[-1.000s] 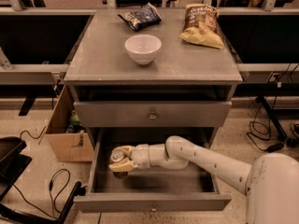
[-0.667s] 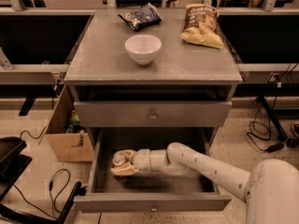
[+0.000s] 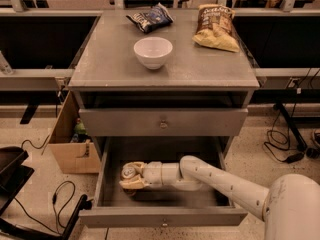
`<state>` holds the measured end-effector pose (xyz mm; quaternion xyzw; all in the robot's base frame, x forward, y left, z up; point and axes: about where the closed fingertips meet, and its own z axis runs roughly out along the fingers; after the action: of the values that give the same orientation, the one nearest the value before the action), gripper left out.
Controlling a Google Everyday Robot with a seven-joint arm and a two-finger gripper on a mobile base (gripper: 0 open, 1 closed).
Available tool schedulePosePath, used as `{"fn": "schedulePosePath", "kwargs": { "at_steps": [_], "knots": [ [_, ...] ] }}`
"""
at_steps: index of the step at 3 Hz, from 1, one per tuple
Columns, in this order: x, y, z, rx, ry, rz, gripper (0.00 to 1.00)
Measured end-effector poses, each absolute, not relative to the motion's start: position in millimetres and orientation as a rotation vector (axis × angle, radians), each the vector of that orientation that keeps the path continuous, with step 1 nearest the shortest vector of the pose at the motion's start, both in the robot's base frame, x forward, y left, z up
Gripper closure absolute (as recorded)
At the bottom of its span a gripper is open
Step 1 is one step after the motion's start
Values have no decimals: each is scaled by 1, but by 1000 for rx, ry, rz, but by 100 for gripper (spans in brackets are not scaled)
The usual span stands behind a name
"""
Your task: Place orange can into middle drawer
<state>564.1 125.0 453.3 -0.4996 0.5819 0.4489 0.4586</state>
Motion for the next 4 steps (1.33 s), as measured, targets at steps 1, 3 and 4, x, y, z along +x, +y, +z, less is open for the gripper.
{"fn": "schedulePosePath", "kwargs": {
  "at_steps": [1,3,4],
  "knots": [
    [564,125,453,-1231,1433,1106,57],
    [564,125,453,-1231,1433,1106,11],
    [564,125,453,-1231,1433,1106,0]
  ]
}}
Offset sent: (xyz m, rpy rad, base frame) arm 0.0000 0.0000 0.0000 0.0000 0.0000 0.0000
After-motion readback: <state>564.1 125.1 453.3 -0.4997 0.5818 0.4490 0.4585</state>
